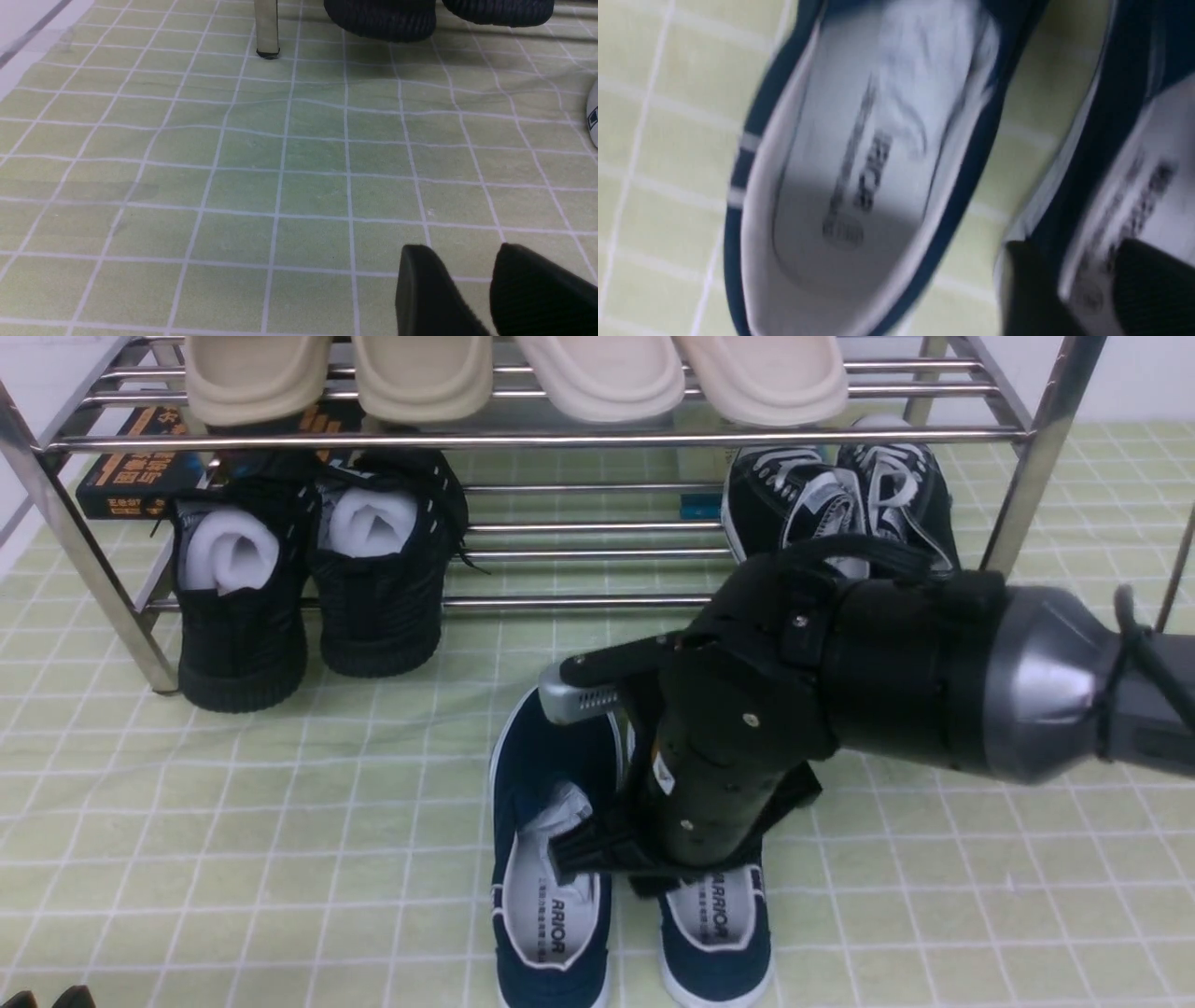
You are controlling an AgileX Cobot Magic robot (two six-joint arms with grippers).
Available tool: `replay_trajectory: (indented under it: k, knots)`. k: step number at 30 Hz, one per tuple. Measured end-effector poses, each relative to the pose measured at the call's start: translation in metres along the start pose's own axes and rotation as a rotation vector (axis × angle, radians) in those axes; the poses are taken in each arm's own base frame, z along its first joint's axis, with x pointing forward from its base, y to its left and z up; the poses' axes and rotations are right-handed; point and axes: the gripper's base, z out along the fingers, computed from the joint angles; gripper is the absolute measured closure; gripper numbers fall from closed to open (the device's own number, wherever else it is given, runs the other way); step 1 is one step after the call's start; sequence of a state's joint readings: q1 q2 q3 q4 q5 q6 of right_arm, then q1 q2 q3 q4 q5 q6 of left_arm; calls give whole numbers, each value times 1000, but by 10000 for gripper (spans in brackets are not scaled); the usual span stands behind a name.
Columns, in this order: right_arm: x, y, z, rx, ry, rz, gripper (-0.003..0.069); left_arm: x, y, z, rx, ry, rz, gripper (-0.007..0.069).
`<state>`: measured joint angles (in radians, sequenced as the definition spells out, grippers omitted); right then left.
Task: Take the shoes off the shelf with your hand from the green coffee tablecloth.
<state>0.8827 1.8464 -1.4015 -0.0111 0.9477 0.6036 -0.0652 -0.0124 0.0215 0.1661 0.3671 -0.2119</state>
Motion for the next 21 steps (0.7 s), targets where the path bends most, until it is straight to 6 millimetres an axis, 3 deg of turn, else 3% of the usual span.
replay_trajectory:
  k: [4,8,11,16,17,18,19,20,21]
  knots:
    - [0,1,-18,35,93,-135,241,0,0,0,0,0,0,383]
    - [-10,9,-45,4,72,-284,240,0,0,0,0,0,0,383]
    - [-14,13,-83,-54,-26,-391,308,0,0,0,0,0,0,383]
    - [9,-3,-167,-125,-209,-457,508,0,0,0,0,0,0,383]
    - [10,-4,-171,-129,-219,-459,524,0,0,0,0,0,0,383]
    - [26,-15,-207,-161,-303,-462,587,0,0,0,0,0,0,383]
    - [28,-17,-210,-163,-309,-462,595,0,0,0,0,0,0,383]
    - [47,-30,-238,-189,-380,-463,655,0,0,0,0,0,0,383]
    - [58,-38,-252,-203,-415,-462,664,0,0,0,0,0,0,383]
